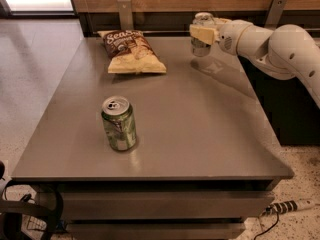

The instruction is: Move 7up can near green can

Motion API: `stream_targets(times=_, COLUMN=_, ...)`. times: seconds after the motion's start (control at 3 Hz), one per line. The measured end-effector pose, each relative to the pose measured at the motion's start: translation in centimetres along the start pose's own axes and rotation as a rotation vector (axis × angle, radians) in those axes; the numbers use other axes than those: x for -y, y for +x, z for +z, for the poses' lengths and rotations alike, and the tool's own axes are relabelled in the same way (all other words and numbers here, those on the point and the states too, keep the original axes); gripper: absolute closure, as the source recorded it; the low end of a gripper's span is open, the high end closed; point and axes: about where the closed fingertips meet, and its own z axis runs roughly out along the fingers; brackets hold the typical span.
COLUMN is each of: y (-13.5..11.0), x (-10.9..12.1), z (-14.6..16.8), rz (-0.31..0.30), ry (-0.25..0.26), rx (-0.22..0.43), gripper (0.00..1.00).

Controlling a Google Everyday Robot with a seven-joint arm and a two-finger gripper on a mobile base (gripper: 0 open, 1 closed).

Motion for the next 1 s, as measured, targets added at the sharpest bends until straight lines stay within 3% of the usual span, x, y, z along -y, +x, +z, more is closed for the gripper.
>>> stream_targets(times=0.33, y=-2.2, x=-3.1, z=-4.4, rz=-0.035, ry=-0.033, rx=0.005, gripper=1.0)
stream_targets(times=1.0, y=-2.1, x=-12.5, z=-10.9, rz=-0.052, ry=-0.138, rx=0.0, gripper=1.0)
